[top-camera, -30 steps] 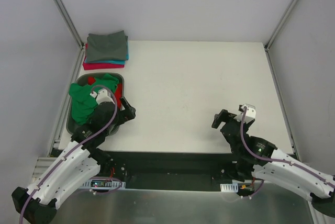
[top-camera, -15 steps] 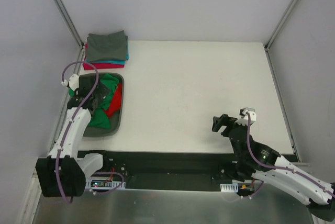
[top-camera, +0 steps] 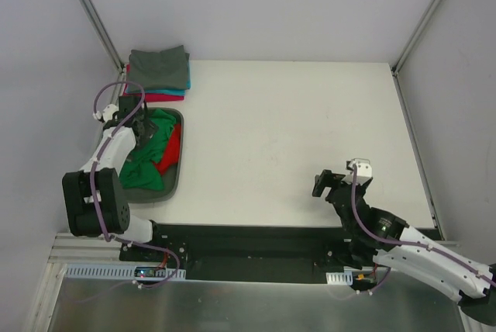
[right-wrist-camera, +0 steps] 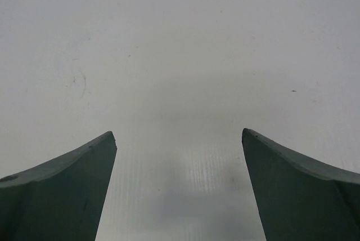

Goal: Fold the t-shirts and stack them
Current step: Grab crumpled tshirt from bin with the left arm, then move the tshirt to the center of the board

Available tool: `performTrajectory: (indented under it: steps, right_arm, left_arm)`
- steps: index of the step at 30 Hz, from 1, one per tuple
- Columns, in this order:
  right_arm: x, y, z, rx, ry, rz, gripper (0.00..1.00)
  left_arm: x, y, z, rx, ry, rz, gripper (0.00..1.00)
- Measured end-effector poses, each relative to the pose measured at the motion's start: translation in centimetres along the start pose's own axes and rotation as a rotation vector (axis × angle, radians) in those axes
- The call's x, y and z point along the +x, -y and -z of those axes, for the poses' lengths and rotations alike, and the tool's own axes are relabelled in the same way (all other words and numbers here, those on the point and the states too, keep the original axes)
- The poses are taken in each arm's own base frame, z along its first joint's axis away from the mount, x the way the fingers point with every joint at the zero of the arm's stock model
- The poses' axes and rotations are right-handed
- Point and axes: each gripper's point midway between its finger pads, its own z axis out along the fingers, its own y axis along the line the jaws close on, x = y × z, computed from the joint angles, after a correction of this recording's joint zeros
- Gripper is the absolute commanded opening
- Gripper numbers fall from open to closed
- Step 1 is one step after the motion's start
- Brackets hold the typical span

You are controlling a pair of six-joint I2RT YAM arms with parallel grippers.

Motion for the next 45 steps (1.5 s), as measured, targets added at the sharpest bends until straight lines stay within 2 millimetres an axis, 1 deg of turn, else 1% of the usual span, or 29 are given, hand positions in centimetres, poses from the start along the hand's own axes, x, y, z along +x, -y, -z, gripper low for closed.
performTrajectory:
  steps: [1, 2, 3, 4, 6, 7, 10, 13, 16, 19, 21, 26, 29, 30, 33, 35, 37, 39, 40, 42, 44, 45]
  right_arm:
    - [0.1, 0.1, -0.1, 0.007, -0.005, 0.011, 0.96]
    - [0.3, 0.1, -0.1, 0.014, -0.008, 0.020, 0.96]
    - [0.3, 0.2, -0.2, 0.019, -0.011, 0.027, 0.96]
    - [0.4, 0.3, -0.2, 0.025, -0.013, 0.034, 0.96]
    - [0.5, 0.4, -0.3, 0.035, -0.017, 0.046, 0.96]
    - [0.5, 0.4, -0.3, 0.039, -0.018, 0.050, 0.96]
    - [0.4, 0.3, -0.3, 0.043, -0.021, 0.057, 0.96]
    - [0.2, 0.3, -0.3, 0.043, -0.018, 0.053, 0.96]
    - [0.1, 0.2, -0.3, 0.041, -0.013, 0.047, 0.96]
    - [-0.1, 0.0, -0.4, 0.036, -0.007, 0.037, 0.96]
    - [-0.2, -0.1, -0.4, 0.032, -0.005, 0.032, 0.96]
    - [-0.2, -0.4, -0.4, 0.019, -0.008, 0.026, 0.96]
    - [-0.1, -0.6, -0.4, 0.011, -0.012, 0.022, 0.96]
    - [-0.1, -0.6, -0.4, 0.010, -0.012, 0.020, 0.96]
    - [-0.2, -0.8, -0.4, 0.002, -0.013, 0.014, 0.96]
    - [-0.1, -0.9, -0.4, -0.003, -0.016, 0.011, 0.96]
    - [-0.1, -1.0, -0.3, -0.006, -0.018, 0.006, 0.96]
    - [-0.1, -1.0, -0.3, -0.009, -0.019, -0.001, 0.96]
    - [-0.1, -1.1, -0.3, -0.011, -0.019, -0.007, 0.96]
    - [-0.2, -1.2, -0.3, -0.017, -0.017, -0.021, 0.96]
    - [-0.3, -1.3, -0.2, -0.022, -0.014, -0.035, 0.96]
    - [-0.3, -1.3, -0.2, -0.024, -0.012, -0.043, 0.96]
  left_arm:
    - [0.3, -0.3, -0.7, -0.020, -0.018, -0.004, 0.81]
    - [0.8, -0.6, -1.5, -0.042, -0.038, -0.008, 0.74]
    - [1.2, -0.8, -2.0, -0.055, -0.057, -0.014, 0.61]
    - [1.7, -1.0, -2.6, -0.071, -0.081, -0.022, 0.51]
    - [2.4, -1.1, -3.5, -0.085, -0.115, -0.034, 0.33]
    - [2.5, -1.0, -3.7, -0.084, -0.124, -0.037, 0.28]
    - [2.0, -0.7, -3.3, -0.073, -0.118, -0.036, 0.00]
    - [1.2, -0.5, -2.2, -0.054, -0.096, -0.024, 0.00]
    - [-0.3, 0.0, 0.0, -0.001, -0.042, 0.001, 0.00]
    - [-2.4, 0.7, 3.1, 0.074, 0.033, 0.061, 0.00]
    - [-4.2, 1.2, 5.6, 0.130, 0.092, 0.107, 0.00]
    - [-10.4, 1.9, 12.8, 0.244, 0.301, 0.220, 0.00]
    - [-14.4, 2.4, 17.7, 0.314, 0.426, 0.270, 0.00]
    - [-15.4, 2.6, 19.2, 0.340, 0.457, 0.278, 0.00]
    - [-17.7, 3.8, 23.4, 0.443, 0.511, 0.289, 0.00]
    - [-18.3, 4.9, 26.0, 0.535, 0.515, 0.270, 0.00]
    - [-18.5, 6.6, 28.9, 0.658, 0.496, 0.229, 0.00]
    - [-18.7, 8.7, 32.4, 0.808, 0.475, 0.181, 0.00]
    - [-18.7, 9.6, 33.8, 0.870, 0.467, 0.160, 0.00]
    - [-18.2, 11.4, 36.8, 1.017, 0.435, 0.102, 0.00]
    - [-16.8, 13.1, 39.4, 1.152, 0.391, 0.033, 0.00]
    - [-15.9, 13.7, 40.3, 1.203, 0.366, 0.000, 0.00]
